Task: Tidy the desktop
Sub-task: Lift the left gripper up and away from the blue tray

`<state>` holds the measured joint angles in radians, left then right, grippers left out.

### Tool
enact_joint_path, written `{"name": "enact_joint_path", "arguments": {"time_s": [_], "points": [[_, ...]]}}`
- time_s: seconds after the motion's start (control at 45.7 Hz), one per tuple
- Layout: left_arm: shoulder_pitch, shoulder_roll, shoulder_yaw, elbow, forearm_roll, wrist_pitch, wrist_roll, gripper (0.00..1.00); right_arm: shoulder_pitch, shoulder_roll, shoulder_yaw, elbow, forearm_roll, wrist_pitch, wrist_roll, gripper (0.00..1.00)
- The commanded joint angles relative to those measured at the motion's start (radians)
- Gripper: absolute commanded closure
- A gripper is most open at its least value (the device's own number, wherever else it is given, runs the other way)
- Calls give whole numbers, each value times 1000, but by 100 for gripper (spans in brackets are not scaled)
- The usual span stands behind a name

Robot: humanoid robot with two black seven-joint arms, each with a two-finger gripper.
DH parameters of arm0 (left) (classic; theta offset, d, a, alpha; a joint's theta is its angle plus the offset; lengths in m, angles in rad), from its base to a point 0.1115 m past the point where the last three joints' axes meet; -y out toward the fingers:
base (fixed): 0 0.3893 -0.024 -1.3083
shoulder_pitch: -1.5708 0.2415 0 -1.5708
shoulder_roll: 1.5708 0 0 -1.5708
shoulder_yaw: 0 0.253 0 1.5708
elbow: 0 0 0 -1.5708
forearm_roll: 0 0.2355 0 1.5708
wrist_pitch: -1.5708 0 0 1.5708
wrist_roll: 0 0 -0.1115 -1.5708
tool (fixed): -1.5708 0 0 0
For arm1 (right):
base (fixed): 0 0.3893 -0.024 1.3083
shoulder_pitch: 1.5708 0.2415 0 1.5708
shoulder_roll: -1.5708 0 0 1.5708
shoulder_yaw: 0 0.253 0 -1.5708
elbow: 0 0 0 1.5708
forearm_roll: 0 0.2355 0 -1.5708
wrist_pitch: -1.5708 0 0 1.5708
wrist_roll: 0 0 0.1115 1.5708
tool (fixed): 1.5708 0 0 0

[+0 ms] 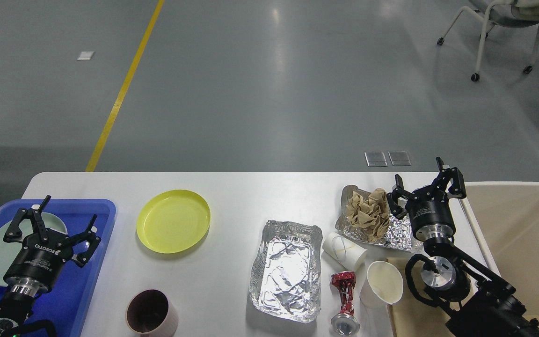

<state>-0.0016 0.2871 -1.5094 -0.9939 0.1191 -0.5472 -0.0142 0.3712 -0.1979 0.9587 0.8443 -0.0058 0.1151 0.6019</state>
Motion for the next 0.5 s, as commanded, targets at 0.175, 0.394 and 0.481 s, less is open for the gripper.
{"name": "enact_joint_path", "arguments": {"time_s": [0.175, 0.394, 0.481], "points": [[-67, 285, 112, 1, 4, -11, -6, 3, 0, 0, 0, 1, 0, 0, -1, 0], [-247, 555, 369, 49, -4, -11, -4, 3, 0, 0, 0, 1, 0, 0, -1, 0], [-325, 638, 515, 70, -2, -14, 2, 3, 0, 0, 0, 1, 0, 0, -1, 0]]}}
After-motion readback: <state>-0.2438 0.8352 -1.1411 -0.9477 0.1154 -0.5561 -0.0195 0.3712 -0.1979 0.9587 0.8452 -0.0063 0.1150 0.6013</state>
